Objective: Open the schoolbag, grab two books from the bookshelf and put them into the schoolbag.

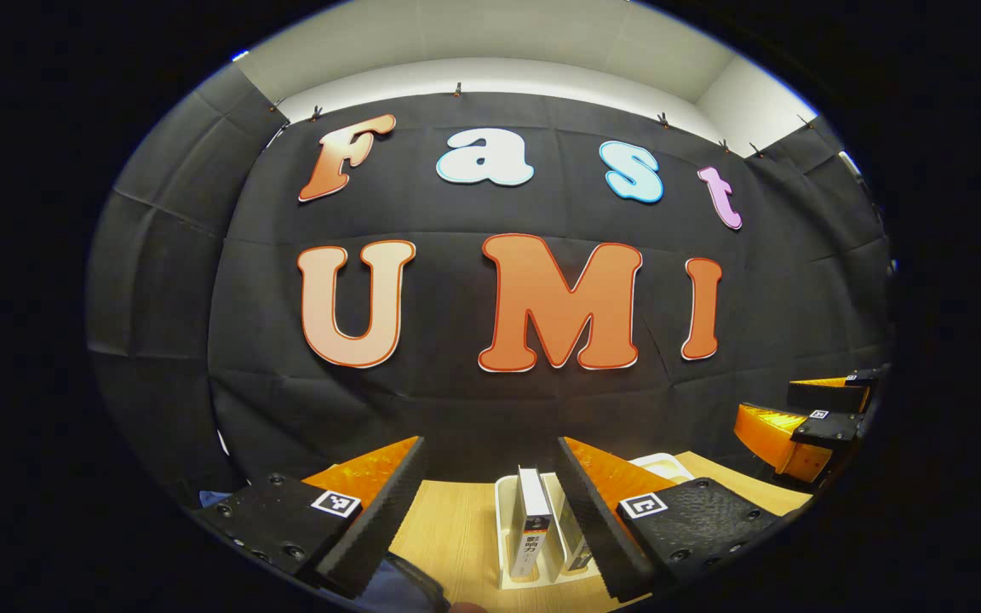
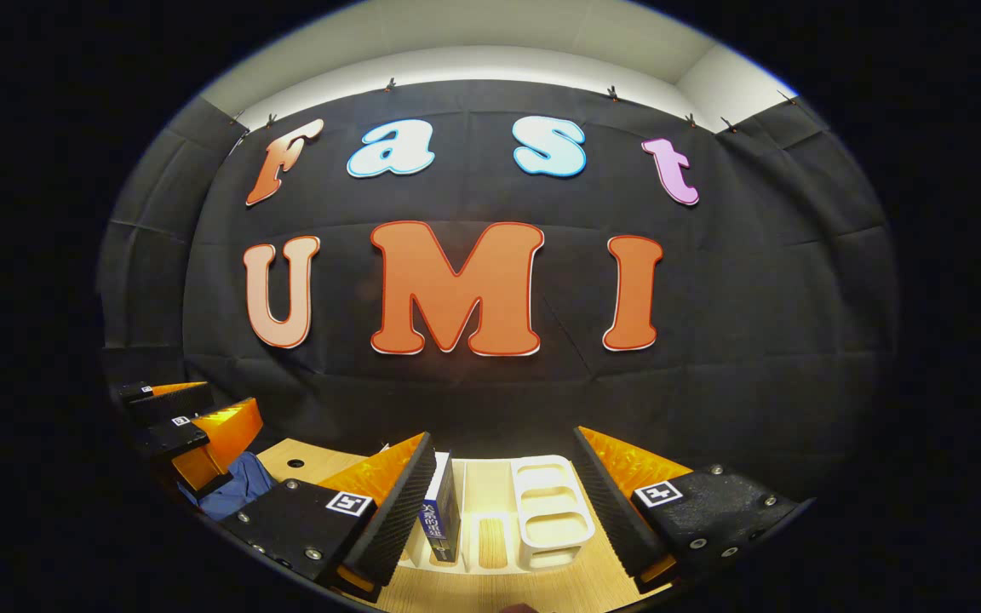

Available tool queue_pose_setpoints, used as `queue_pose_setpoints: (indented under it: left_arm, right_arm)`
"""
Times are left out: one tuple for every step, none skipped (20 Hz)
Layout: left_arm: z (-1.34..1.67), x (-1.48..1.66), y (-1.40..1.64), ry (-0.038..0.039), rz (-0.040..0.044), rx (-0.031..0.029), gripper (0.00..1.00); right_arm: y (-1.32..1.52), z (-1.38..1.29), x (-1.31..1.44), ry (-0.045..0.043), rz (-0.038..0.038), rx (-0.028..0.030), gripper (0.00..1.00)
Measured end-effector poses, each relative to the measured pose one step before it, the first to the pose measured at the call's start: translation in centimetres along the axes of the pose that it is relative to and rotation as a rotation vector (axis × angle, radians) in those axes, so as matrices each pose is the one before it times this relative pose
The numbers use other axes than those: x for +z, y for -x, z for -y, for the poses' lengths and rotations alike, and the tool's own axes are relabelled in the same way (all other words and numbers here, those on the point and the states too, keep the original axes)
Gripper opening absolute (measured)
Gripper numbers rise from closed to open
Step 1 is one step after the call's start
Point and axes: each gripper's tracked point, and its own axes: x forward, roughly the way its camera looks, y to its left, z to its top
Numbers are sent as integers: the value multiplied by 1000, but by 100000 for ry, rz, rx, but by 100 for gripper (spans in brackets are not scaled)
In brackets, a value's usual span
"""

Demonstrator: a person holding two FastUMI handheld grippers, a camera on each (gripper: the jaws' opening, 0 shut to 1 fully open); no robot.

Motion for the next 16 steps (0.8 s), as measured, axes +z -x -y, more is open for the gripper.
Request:
queue_pose_setpoints:
  left_arm:
    - [-51, 52, 15, 67, 178, -40, 94]
    - [-75, -132, 103, 155, -48, 138, 94]
    - [-250, 0, 102, -12, -105, 515, 94]
    - [-266, -118, 196, -58, -76, 583, 94]
    - [-368, -115, 84, -203, -125, 785, 94]
    - [-140, -55, -46, -92, 28, 406, 94]
    - [-135, 45, 67, -307, -194, 466, 94]
    - [-216, 131, 218, -417, 491, 524, 94]
    - [-100, 479, 162, -703, 1101, 370, 94]
    - [13, 470, 107, -993, 1419, 170, 94]
    - [9, 515, 149, -438, 1245, -30, 94]
    - [228, 140, 98, -137, 722, -628, 93]
    - [103, -43, 118, 38, -123, -397, 94]
    - [-90, -426, 31, -5, -1031, -80, 94]
    - [-317, -381, -33, 166, -1532, 608, 94]
    - [-462, -722, -241, 420, -1567, 608, 93]
  right_arm:
    - [-16, -389, 13, -65, 591, 1108, 96]
    - [116, -241, -49, -113, 636, 856, 96]
    - [17, -223, -132, -126, 197, 622, 96]
    - [-122, -225, -198, 347, -231, 248, 96]
    - [-13, 12, -392, 666, -955, -100, 96]
    - [0, -50, -412, 444, -1147, 59, 96]
    - [-5, -41, -162, -80, -1063, -126, 95]
    - [114, -169, 26, -487, -793, 272, 96]
    - [61, -51, 264, -409, 126, 57, 96]
    - [49, 134, 373, -37, 1018, -331, 96]
    - [-14, 127, 384, 388, 828, -585, 96]
    - [46, 152, 217, 408, 646, -660, 95]
    - [15, -39, -66, 15, -17, 37, 95]
    - [100, -47, -304, -264, -592, 305, 95]
    - [2, -54, -411, -8, -927, 195, 96]
    - [-27, -19, -453, 324, -1114, 34, 96]
